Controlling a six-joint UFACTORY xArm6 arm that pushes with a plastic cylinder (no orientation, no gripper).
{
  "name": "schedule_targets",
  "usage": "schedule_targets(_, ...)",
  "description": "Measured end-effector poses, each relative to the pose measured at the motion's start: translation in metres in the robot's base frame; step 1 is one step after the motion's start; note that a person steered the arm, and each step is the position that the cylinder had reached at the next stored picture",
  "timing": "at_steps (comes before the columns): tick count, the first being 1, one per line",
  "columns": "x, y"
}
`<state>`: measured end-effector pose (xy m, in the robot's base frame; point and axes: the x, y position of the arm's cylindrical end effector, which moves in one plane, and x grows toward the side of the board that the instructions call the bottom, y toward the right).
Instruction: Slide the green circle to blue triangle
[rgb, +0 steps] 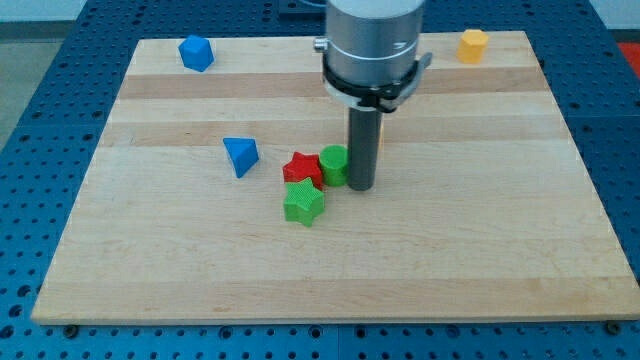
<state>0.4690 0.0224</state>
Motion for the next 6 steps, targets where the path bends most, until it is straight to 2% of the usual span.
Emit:
schedule_targets(3, -0.046, -0.049)
schedule_targets(6, -0.111, -0.057)
